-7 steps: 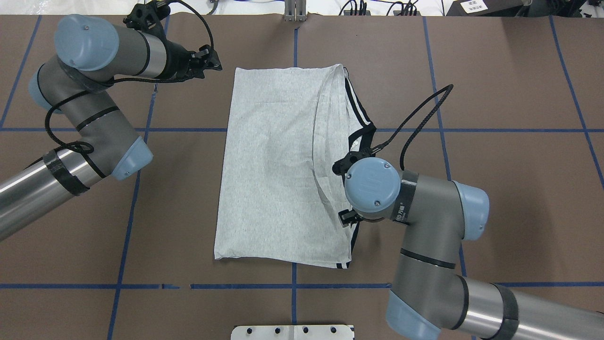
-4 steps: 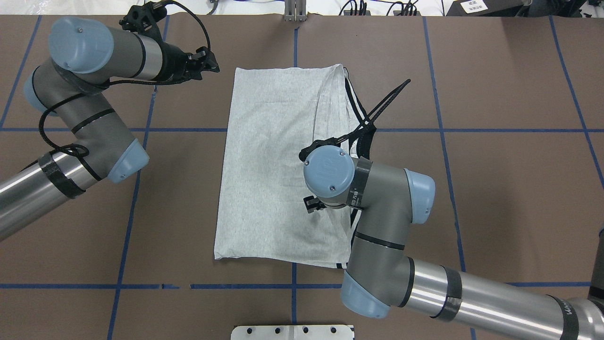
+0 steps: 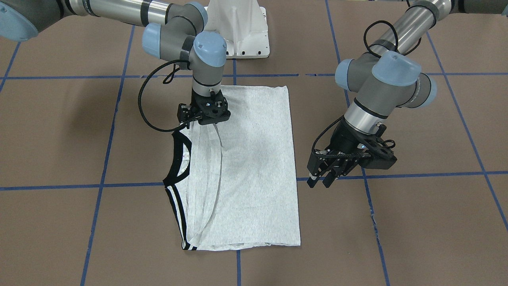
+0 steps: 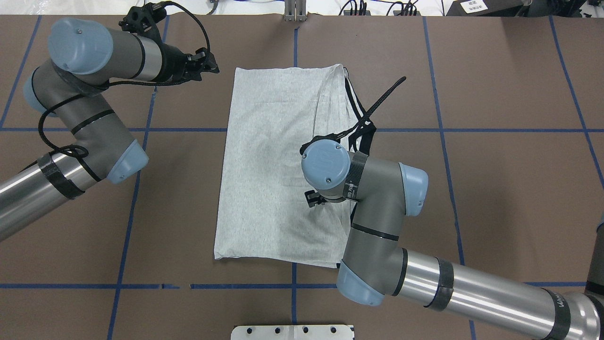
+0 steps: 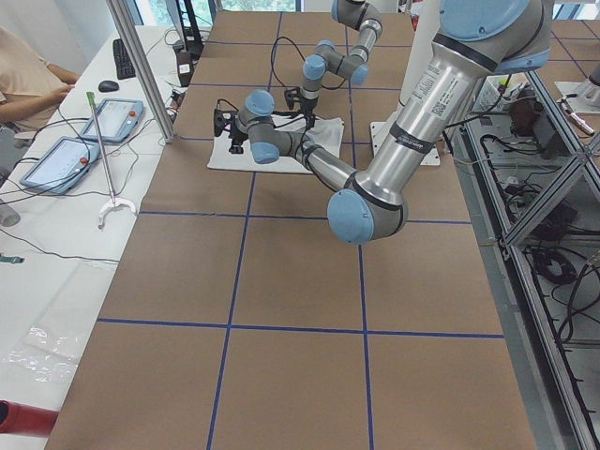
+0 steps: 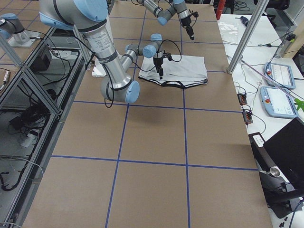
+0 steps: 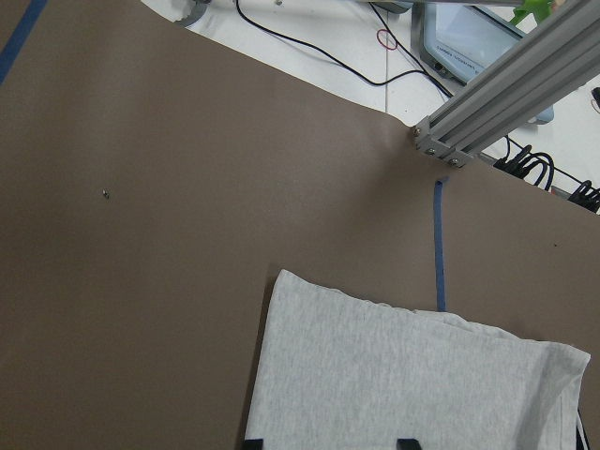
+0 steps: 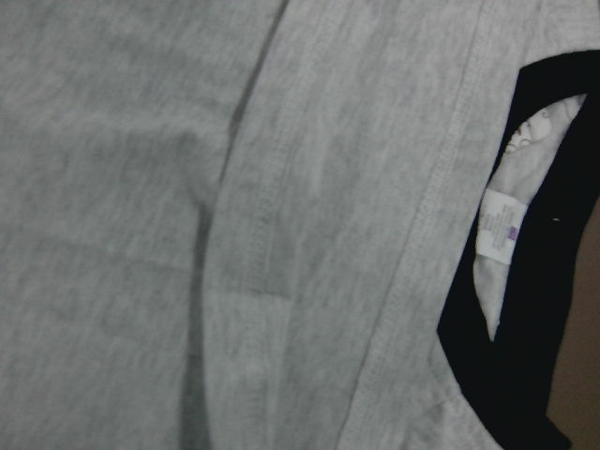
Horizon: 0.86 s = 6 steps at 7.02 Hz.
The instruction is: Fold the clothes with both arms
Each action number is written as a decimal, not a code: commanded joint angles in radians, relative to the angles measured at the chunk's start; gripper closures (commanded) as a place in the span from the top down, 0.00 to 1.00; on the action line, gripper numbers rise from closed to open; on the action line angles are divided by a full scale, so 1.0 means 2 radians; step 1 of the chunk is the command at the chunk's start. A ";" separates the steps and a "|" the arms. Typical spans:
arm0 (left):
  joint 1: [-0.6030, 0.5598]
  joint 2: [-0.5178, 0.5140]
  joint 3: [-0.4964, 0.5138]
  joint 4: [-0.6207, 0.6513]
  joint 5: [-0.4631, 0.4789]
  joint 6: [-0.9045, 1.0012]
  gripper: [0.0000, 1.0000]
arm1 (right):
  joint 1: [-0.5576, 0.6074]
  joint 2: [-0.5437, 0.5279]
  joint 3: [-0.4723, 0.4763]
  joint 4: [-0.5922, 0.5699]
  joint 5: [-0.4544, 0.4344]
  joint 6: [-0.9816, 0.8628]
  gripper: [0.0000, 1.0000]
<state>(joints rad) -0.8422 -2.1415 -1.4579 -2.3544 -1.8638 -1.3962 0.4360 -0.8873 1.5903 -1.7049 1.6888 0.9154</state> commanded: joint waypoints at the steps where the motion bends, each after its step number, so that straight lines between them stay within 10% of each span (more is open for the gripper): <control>1: 0.000 0.000 -0.003 0.001 0.000 -0.001 0.57 | 0.031 -0.068 0.048 -0.001 0.015 -0.037 1.00; 6: 0.000 0.001 -0.018 0.005 0.000 -0.001 0.57 | 0.038 -0.025 0.053 -0.013 0.013 -0.039 1.00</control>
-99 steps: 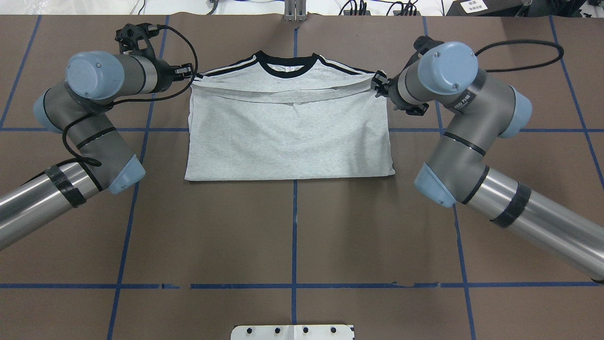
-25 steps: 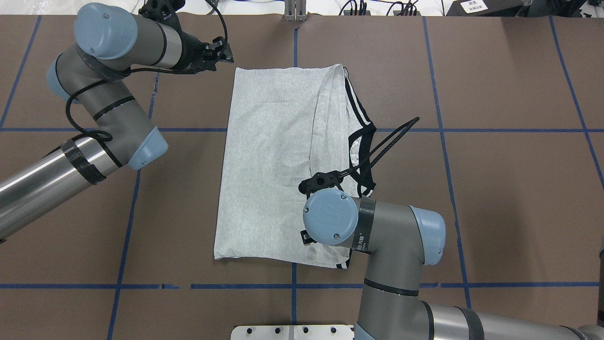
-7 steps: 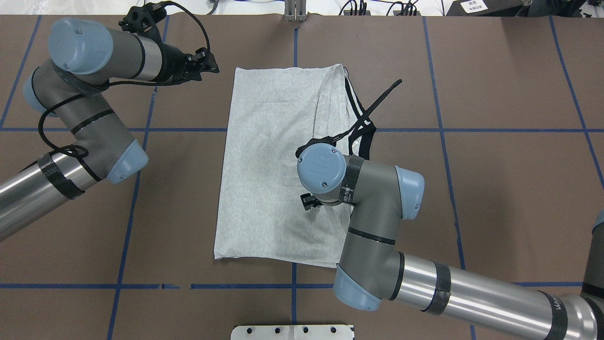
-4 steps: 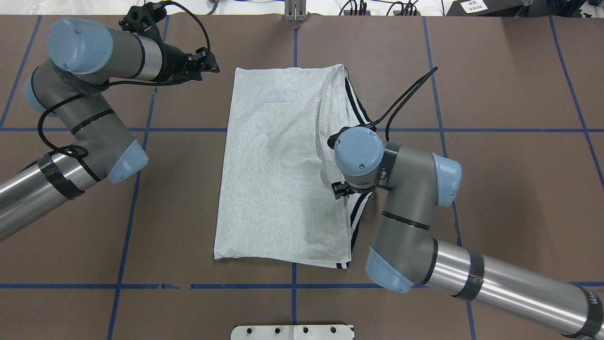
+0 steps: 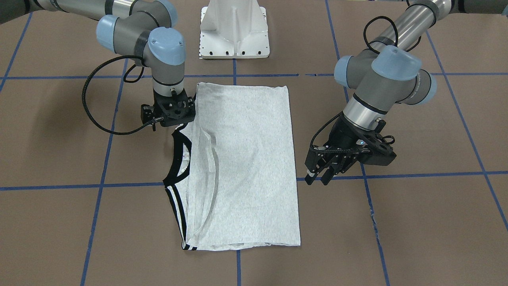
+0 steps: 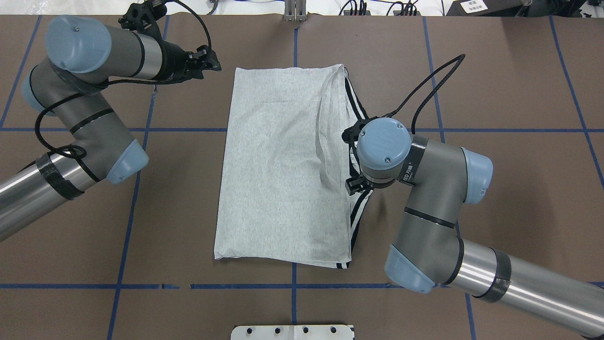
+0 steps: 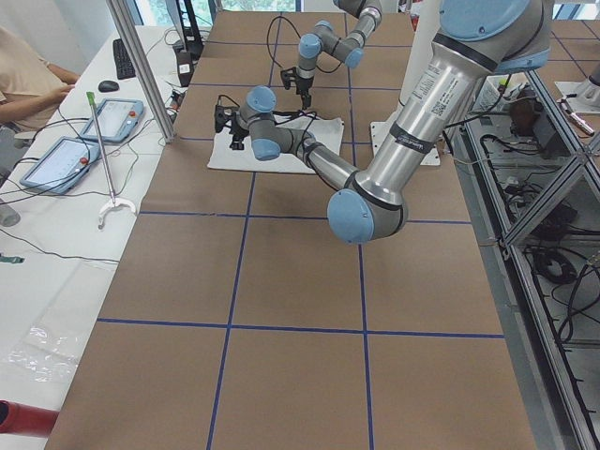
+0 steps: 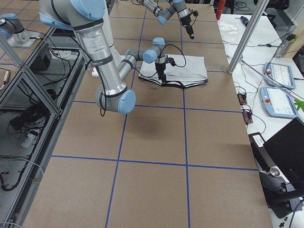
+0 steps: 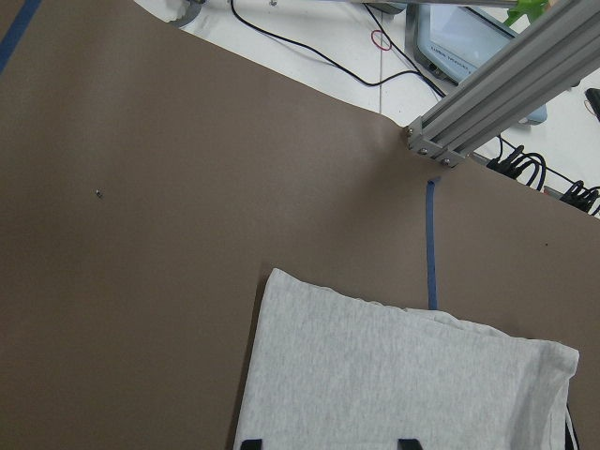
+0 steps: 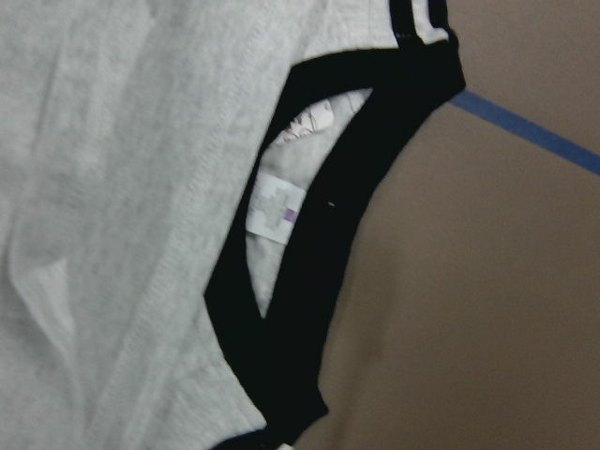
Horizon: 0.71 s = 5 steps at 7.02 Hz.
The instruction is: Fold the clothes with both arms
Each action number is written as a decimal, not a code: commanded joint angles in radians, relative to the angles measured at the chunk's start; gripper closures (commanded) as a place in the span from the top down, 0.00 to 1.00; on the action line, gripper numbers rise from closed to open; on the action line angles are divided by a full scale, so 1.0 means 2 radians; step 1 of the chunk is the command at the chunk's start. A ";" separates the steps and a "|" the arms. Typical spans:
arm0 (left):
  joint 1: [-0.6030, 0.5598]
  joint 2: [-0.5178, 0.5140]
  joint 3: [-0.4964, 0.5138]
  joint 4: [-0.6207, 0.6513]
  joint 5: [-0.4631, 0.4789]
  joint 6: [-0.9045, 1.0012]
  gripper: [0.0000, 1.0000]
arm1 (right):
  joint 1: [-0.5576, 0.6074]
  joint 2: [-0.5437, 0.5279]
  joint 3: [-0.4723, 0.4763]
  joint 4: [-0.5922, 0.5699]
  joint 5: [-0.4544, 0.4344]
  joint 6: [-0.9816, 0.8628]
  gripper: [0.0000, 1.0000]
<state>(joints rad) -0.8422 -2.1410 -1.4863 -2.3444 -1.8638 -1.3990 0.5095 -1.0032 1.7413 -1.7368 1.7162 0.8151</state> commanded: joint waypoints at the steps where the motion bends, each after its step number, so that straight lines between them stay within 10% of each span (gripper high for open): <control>1: 0.000 0.005 -0.008 0.000 0.000 0.000 0.57 | 0.001 0.073 -0.060 0.004 -0.001 0.032 1.00; 5: 0.001 0.007 -0.010 0.000 0.000 0.001 0.57 | 0.000 0.106 -0.133 0.051 -0.004 0.060 1.00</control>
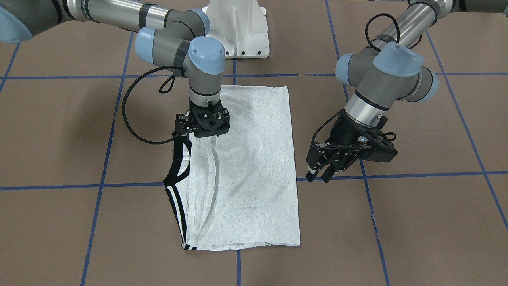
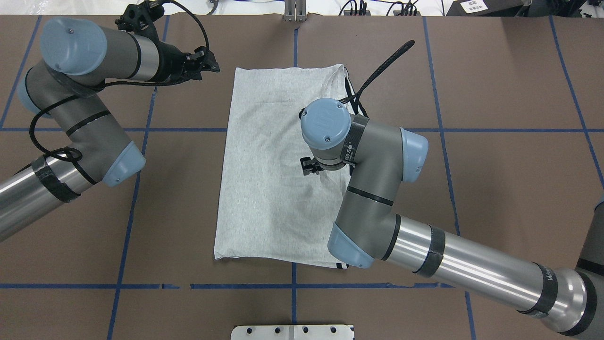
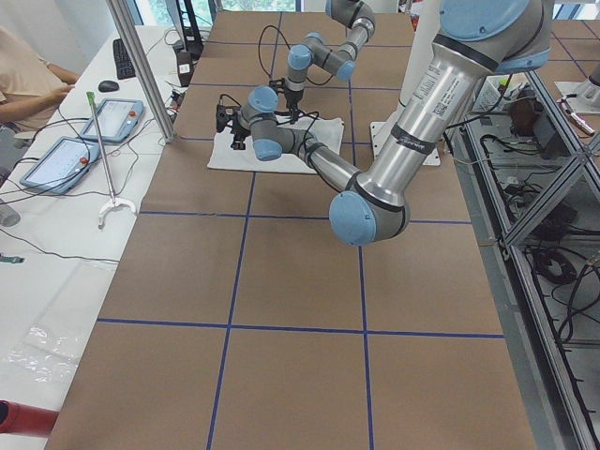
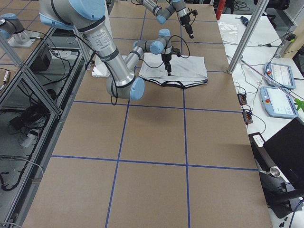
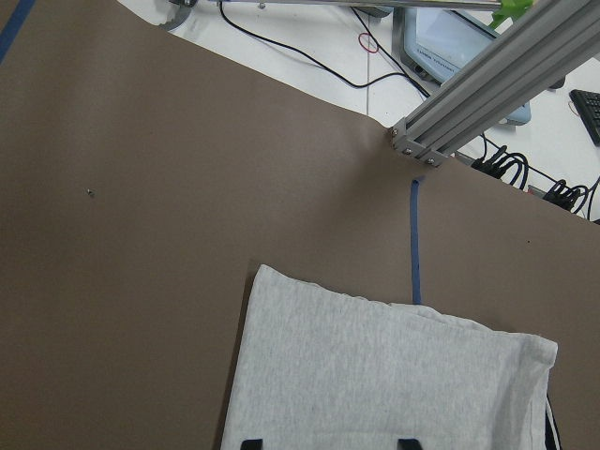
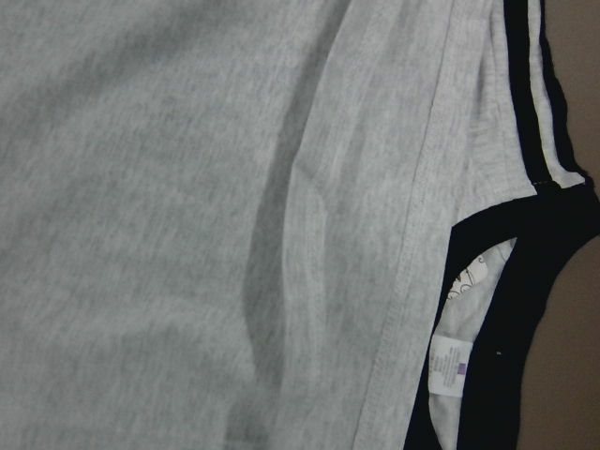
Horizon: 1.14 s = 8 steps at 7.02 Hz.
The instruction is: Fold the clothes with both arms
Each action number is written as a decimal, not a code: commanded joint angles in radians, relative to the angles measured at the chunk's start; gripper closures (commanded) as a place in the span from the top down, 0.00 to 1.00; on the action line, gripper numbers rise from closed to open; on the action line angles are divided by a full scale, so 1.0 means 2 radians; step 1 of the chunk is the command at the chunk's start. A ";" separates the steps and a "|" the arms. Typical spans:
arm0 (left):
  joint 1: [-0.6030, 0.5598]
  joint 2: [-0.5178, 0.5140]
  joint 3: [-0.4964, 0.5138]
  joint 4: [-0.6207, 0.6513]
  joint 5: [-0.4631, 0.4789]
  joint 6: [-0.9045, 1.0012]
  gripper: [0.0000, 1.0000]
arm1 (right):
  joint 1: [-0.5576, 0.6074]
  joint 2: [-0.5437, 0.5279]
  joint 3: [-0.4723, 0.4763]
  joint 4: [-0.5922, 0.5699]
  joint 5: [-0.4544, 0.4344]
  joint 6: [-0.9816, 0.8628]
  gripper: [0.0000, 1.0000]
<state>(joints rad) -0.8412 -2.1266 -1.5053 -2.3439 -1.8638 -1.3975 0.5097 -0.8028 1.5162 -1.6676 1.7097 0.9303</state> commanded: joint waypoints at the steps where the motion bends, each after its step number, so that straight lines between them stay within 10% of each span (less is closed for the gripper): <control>1: 0.000 0.000 -0.001 0.000 0.000 0.000 0.57 | 0.000 0.003 -0.023 0.018 0.000 -0.001 1.00; 8: 0.001 0.000 -0.004 0.001 0.000 0.002 0.57 | 0.027 -0.110 0.085 0.013 0.007 -0.053 1.00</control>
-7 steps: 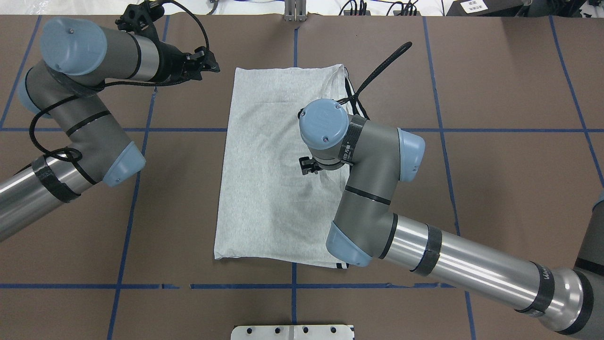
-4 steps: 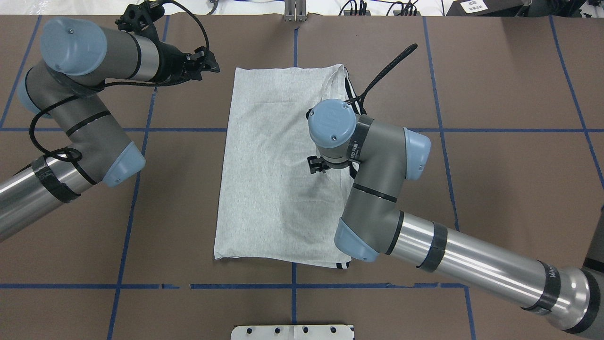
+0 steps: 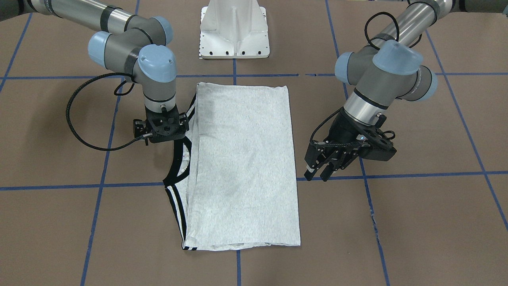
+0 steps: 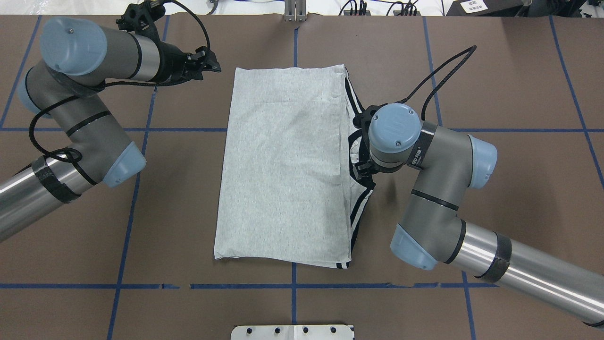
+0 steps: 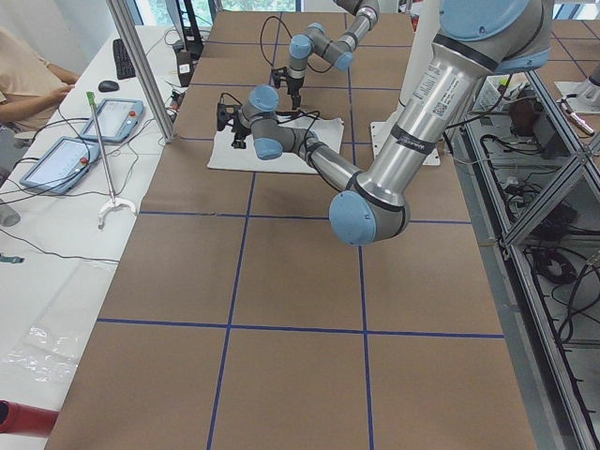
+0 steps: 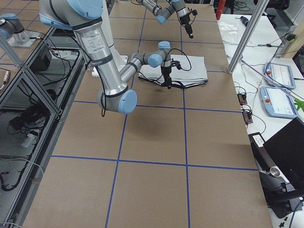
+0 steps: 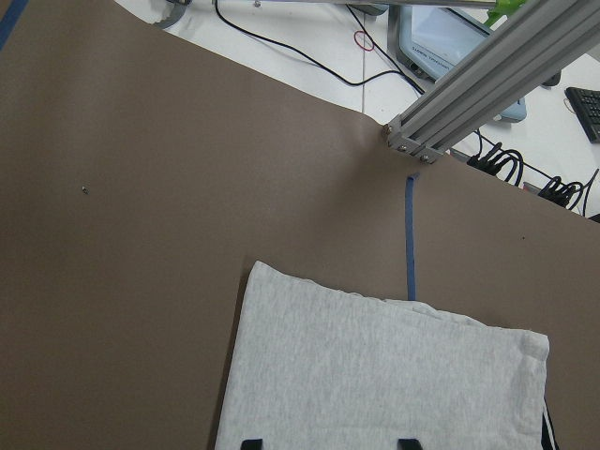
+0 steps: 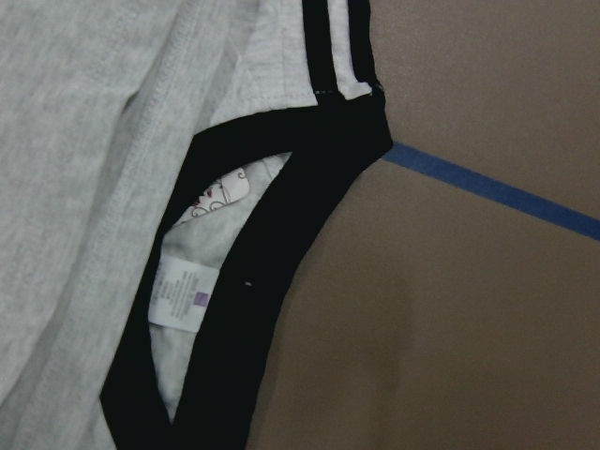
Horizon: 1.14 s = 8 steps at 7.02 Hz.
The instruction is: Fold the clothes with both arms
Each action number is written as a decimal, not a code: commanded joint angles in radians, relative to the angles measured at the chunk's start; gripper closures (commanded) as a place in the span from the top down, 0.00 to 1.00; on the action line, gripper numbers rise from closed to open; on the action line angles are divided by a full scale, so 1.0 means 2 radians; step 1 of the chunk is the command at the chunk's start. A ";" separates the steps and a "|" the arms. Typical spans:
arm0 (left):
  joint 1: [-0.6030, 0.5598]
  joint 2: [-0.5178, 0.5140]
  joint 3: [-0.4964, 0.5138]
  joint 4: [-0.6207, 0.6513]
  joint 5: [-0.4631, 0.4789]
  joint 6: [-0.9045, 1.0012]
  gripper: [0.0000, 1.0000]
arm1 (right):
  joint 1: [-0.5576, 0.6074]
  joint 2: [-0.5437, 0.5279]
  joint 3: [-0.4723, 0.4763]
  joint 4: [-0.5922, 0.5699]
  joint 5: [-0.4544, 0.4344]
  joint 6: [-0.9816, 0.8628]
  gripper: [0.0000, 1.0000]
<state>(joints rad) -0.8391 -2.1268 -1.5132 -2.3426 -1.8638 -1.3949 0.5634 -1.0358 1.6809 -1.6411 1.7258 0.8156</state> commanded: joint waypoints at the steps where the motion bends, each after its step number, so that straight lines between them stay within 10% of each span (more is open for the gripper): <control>1: 0.000 0.000 -0.001 0.000 -0.001 0.000 0.57 | -0.013 0.012 0.006 0.001 -0.008 0.073 1.00; 8: 0.000 0.000 -0.003 0.000 -0.005 0.001 0.57 | -0.158 0.013 0.093 0.020 -0.107 0.655 1.00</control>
<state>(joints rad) -0.8391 -2.1261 -1.5208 -2.3424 -1.8734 -1.3937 0.3009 -1.0008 1.8405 -1.6026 1.5427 1.9817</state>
